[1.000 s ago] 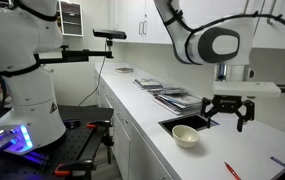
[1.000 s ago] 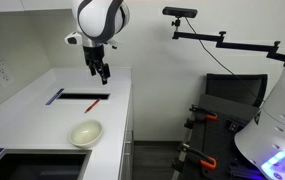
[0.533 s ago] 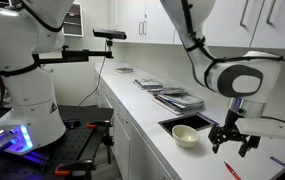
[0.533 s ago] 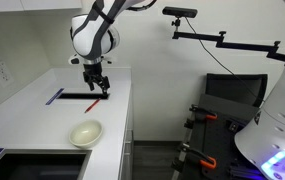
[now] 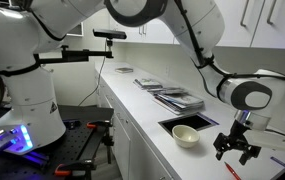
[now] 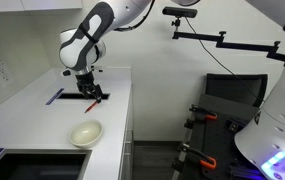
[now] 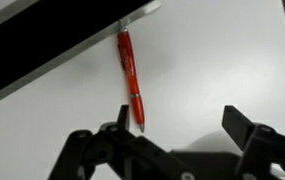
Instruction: Put the pen in the bowl
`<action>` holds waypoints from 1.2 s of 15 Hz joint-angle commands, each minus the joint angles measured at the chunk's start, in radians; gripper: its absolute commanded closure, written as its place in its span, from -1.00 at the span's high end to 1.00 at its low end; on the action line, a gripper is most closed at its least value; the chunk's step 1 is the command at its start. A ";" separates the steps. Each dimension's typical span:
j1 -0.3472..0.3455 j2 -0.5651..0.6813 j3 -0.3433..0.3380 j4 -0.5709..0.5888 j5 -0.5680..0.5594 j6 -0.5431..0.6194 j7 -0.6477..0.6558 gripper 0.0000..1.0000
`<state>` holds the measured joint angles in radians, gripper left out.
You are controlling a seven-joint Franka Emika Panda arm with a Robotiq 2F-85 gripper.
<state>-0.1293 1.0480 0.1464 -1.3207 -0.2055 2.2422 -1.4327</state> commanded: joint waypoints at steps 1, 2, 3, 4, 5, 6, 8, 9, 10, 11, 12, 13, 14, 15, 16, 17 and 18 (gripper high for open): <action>0.017 0.100 -0.007 0.156 0.008 -0.074 -0.032 1.00; 0.016 0.122 -0.005 0.182 0.010 -0.073 -0.037 1.00; 0.015 0.144 0.001 0.209 0.014 -0.069 -0.044 1.00; 0.017 0.163 0.002 0.232 0.015 -0.070 -0.048 1.00; 0.019 0.181 0.004 0.256 0.018 -0.076 -0.058 1.00; 0.021 0.199 0.006 0.279 0.021 -0.085 -0.062 0.91; 0.030 0.228 0.000 0.320 0.024 -0.109 -0.062 0.65; 0.033 0.238 -0.002 0.336 0.024 -0.123 -0.060 0.33; 0.035 0.250 -0.003 0.355 0.025 -0.134 -0.059 0.19; 0.037 0.260 -0.005 0.371 0.025 -0.141 -0.057 0.01; 0.039 0.270 -0.006 0.386 0.026 -0.146 -0.056 -0.14; 0.039 0.278 -0.005 0.400 0.027 -0.143 -0.056 -0.28; 0.038 0.280 -0.002 0.408 0.031 -0.144 -0.059 -0.44; 0.037 0.282 0.001 0.413 0.034 -0.140 -0.062 -0.58; 0.038 0.283 0.002 0.417 0.036 -0.136 -0.062 -0.75; 0.038 0.285 0.002 0.422 0.038 -0.135 -0.062 -0.88; 0.038 0.288 0.001 0.426 0.042 -0.139 -0.061 -0.98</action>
<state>-0.0980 1.3089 0.1505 -0.9513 -0.1911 2.1425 -1.4686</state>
